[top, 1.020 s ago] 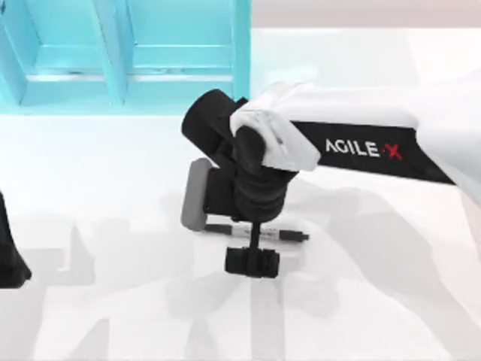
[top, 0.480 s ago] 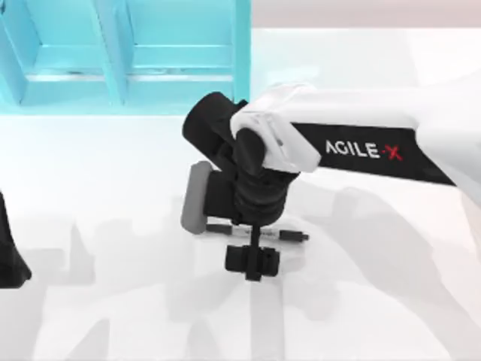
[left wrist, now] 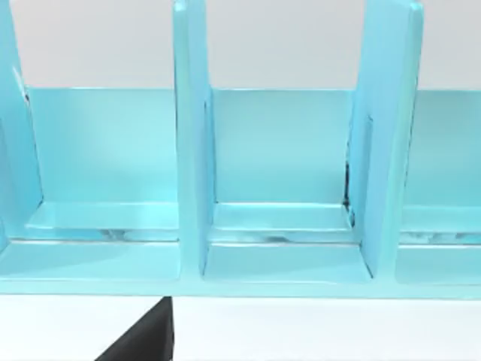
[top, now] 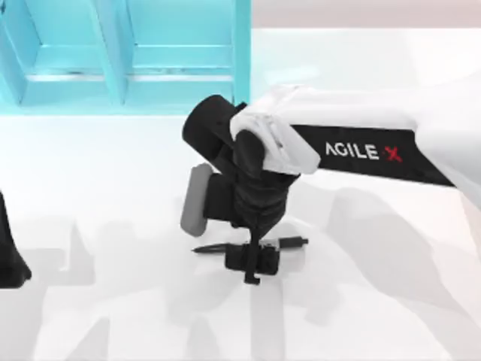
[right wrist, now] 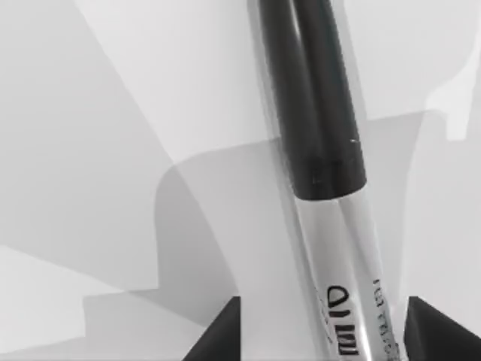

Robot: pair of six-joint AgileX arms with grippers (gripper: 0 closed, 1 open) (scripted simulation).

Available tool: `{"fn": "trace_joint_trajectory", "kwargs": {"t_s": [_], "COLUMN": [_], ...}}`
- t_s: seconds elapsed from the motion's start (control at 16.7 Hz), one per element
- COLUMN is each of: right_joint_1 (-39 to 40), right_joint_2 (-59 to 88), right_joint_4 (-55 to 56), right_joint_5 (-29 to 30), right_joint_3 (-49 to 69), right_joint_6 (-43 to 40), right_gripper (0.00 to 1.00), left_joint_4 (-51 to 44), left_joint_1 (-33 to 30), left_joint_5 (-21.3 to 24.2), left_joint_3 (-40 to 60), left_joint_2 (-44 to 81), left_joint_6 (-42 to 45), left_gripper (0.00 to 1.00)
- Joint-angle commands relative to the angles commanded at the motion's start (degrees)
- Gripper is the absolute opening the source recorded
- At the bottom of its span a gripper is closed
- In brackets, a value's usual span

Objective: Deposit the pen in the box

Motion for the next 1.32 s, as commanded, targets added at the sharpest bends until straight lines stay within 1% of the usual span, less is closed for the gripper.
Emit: {"fn": "trace_joint_trajectory", "kwargs": {"t_s": [0.12,0.18,0.36,0.78,0.9,1.14,1.32], "right_joint_1": [0.0,0.88,0.99,0.83,0.76,0.85,-1.72], "right_joint_2": [0.0,-4.84,-5.27,-8.68,-9.37,-9.14,-7.78], "right_joint_4": [0.0,-4.04,-6.35,-22.67,-24.29,-24.2,-26.34], "right_joint_5": [0.0,-3.04,-2.9,-3.02,-3.1,-3.1,-2.77], "right_joint_3": [0.0,-0.15,2.03,14.09,15.58,15.52,17.98], "right_joint_6": [0.0,2.65,2.52,2.43,2.47,2.58,6.14], "right_gripper": [0.0,0.0,0.0,0.0,0.0,0.0,0.0], "left_joint_4": [0.0,0.0,0.0,0.0,0.0,0.0,0.0], "left_joint_1": [0.0,0.0,0.0,0.0,0.0,0.0,0.0], "left_joint_5": [0.0,0.0,0.0,0.0,0.0,0.0,0.0], "left_joint_3": [0.0,0.0,0.0,0.0,0.0,0.0,0.0], "left_joint_2": [0.0,0.0,0.0,0.0,0.0,0.0,0.0], "left_joint_6": [0.0,0.0,0.0,0.0,0.0,0.0,0.0], "left_gripper": [1.0,1.0,1.0,1.0,1.0,1.0,1.0]}}
